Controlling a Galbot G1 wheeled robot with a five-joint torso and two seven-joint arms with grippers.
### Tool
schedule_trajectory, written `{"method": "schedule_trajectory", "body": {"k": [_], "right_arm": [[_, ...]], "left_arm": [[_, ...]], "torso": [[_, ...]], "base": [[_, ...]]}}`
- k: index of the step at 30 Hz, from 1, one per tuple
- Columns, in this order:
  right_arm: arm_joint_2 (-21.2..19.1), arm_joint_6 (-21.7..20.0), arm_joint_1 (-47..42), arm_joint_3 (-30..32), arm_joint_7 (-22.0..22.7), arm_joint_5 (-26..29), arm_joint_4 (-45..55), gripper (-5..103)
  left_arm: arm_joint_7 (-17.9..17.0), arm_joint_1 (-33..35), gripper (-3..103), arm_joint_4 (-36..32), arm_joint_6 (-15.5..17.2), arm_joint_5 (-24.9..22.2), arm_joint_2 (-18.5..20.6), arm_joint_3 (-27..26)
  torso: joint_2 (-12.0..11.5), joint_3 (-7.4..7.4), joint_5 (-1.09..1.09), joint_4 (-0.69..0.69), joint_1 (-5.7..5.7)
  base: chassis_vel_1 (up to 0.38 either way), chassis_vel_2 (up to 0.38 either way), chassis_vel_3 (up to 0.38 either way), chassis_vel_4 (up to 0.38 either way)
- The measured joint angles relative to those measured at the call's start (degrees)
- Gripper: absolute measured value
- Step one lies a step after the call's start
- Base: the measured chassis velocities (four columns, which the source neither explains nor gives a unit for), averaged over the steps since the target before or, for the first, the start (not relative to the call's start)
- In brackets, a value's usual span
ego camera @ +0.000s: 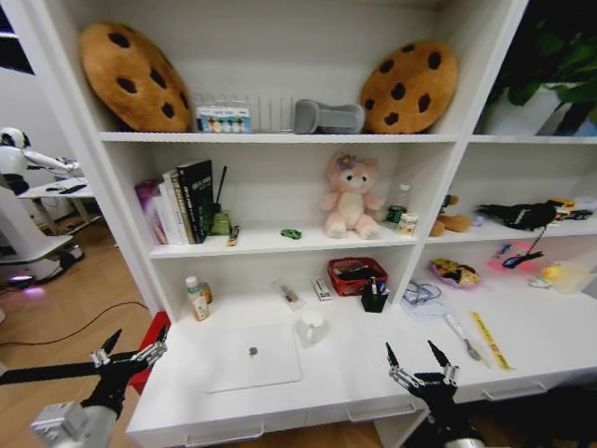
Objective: Organize the objects on the table.
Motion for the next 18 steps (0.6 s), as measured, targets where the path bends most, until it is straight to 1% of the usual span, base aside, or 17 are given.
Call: {"method": "schedule_trajectory", "body": {"k": [1,2,3,4,6,7,11,18], "right_arm": [[0.00,0.00,0.01,0.00,0.00,0.00,0.00,100],[0.00,0.00,0.01,0.00,0.00,0.00,0.00,100],[-0.01,0.00,0.02,0.00,0.00,0.00,0.00,100],[-0.02,0.00,0.01,0.01,0.00,0.00,0.00,100],[-0.02,0.00,0.02,0.02,0.00,0.00,0.00,100],[-0.02,0.00,0.01,0.02,0.00,0.00,0.00,100],[-0.02,0.00,0.01,0.03,0.00,0.00,0.00,100],[-0.01,0.00,0.01,0.01,0.00,0.00,0.00,100]], "left_arm": [[0.00,0.00,100,0.00,0.00,0.00,-0.01,-0.01],[0.00,0.00,100,0.00,0.00,0.00,-0.01,-0.01],[0.00,0.00,100,0.00,0.00,0.00,-0.01,0.00],[0.01,0.00,100,0.00,0.00,0.00,-0.02,0.01],[0.02,0.00,100,0.00,0.00,0.00,-0.02,0.01],[0.05,0.00,100,-0.01,0.00,0.00,-0.02,0.02],[0.08,0.00,100,-0.01,0.00,-0.01,-0.02,0.02],[0.08,0.00,100,-0.01,0.00,0.00,-0.01,0.01]], "torso": [[0.00,0.00,0.09,0.05,-0.01],[0.00,0.00,0.09,0.05,-0.01],[-0.01,0.01,0.08,0.09,0.01],[-0.02,0.02,0.08,0.03,0.01],[-0.02,0.02,0.08,0.04,0.01],[-0.02,0.02,0.10,0.01,0.01],[-0.02,0.02,0.08,0.03,0.01],[-0.01,0.01,0.06,0.03,0.00]], "base": [[0.031,-0.013,0.001,-0.068],[0.031,-0.013,0.001,-0.068],[0.031,0.001,0.053,0.009],[-0.062,0.001,0.053,0.053],[-0.062,-0.019,0.054,0.053],[-0.109,-0.070,0.075,0.035],[-0.064,-0.063,0.051,0.031],[0.000,0.000,0.000,0.000]]}}
